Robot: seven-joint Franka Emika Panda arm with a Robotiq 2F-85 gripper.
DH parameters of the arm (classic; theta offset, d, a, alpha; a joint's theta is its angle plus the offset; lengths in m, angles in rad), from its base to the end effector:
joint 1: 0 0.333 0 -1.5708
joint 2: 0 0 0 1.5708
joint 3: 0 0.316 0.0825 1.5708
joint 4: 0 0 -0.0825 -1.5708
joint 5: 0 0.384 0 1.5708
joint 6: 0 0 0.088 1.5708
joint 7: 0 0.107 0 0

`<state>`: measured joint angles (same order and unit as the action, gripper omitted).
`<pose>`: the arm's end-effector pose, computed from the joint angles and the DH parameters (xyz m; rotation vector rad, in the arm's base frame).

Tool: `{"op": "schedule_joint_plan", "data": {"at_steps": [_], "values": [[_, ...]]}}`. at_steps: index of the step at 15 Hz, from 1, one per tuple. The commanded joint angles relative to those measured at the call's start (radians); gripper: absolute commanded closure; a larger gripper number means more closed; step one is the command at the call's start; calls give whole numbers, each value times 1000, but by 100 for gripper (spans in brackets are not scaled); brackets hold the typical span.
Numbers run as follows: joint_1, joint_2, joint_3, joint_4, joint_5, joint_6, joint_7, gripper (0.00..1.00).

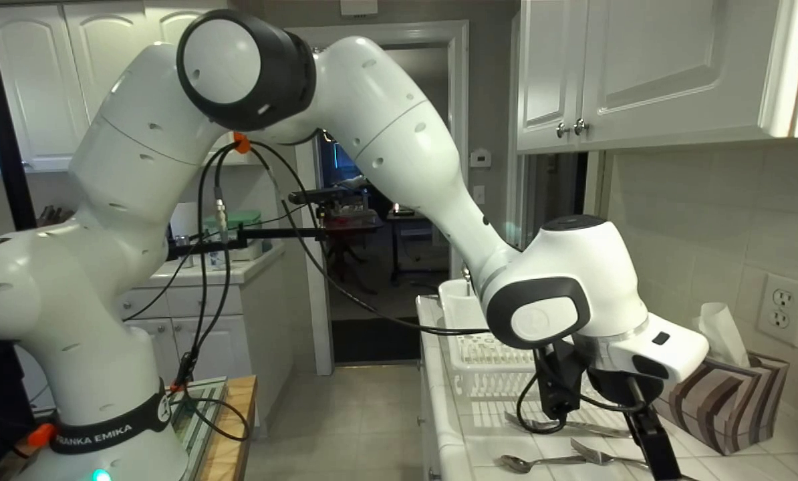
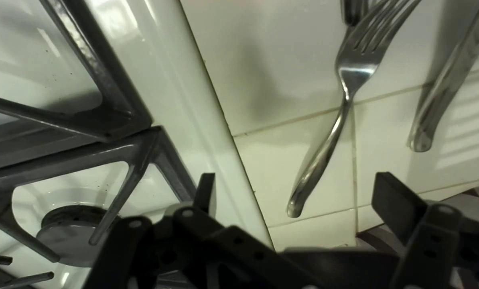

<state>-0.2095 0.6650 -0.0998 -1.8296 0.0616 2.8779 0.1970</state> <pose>0.6479 -0.2036 0.2098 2.9281 -0.7938 0.5917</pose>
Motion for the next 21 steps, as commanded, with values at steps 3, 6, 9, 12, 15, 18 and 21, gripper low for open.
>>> {"op": "schedule_joint_plan", "data": {"at_steps": [3,6,9,12,15,18,21], "values": [[-29,66,41,98,53,-59,-55,0],[-30,82,55,123,57,-79,-66,0],[-21,98,53,143,49,-103,-70,26],[-17,114,48,163,46,-117,-74,44],[-18,131,47,181,45,-131,-76,64],[-17,146,46,198,46,-148,-73,85],[-13,141,36,212,43,-187,-68,100]]}}
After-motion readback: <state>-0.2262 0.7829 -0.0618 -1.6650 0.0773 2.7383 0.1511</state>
